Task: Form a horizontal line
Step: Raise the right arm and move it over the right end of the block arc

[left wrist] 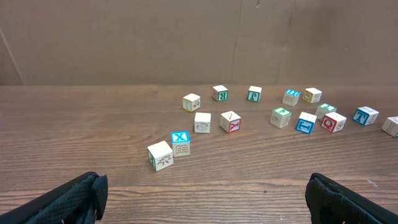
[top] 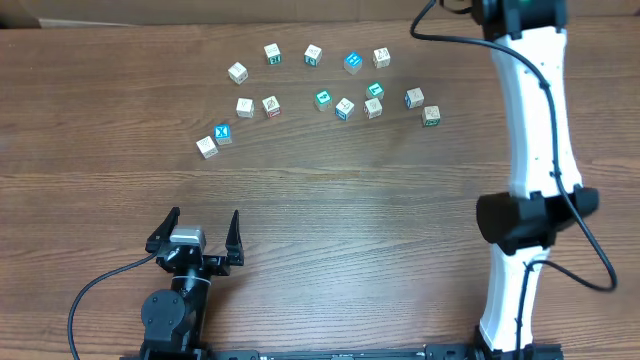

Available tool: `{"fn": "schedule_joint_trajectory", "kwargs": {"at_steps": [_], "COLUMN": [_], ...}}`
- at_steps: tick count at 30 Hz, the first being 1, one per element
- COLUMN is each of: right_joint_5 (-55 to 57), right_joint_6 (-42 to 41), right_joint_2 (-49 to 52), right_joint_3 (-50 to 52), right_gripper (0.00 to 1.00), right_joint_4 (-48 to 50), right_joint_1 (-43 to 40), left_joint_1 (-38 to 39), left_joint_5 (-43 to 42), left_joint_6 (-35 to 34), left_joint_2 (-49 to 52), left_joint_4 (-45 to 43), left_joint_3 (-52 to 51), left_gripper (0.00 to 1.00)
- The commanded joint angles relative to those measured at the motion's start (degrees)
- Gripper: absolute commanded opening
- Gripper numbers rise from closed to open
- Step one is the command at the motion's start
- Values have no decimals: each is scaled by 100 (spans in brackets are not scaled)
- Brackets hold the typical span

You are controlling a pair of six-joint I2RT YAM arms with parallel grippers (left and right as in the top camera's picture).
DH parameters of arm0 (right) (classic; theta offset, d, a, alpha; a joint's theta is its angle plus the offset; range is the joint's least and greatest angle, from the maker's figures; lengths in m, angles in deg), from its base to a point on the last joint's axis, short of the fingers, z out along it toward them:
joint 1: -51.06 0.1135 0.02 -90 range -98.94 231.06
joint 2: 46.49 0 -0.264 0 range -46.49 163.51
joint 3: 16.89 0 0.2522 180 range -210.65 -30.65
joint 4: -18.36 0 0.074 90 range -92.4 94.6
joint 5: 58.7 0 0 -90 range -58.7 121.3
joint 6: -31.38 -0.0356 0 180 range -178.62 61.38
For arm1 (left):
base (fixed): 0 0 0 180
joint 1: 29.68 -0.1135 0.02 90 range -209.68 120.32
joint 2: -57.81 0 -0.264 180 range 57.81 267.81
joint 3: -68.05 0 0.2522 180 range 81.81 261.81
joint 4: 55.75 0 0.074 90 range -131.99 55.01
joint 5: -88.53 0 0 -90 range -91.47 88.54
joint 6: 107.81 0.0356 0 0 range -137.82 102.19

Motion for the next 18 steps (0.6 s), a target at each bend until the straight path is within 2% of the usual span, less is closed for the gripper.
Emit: {"fn": "schedule_joint_trajectory", "kwargs": {"at_steps": [1,7,18], "right_joint_5": [306,304,304], "right_joint_6": [83,81,63], "right_joint_2": [275,704,780], "right_joint_3": [39,334,1709], "right_gripper": [100,100,100], "right_joint_4": [-111,-431,210], "right_joint_1": [-4,-4,66], "left_joint_1": [37,37,37], "left_joint_5": [35,35,35], "left_joint_6": [107,109,109], "left_joint_2": [-52,-52,-52], "left_joint_4": [-20,-20,-20], "left_joint_3": [-22,-20,-22], "left_gripper": [100,100,100]}}
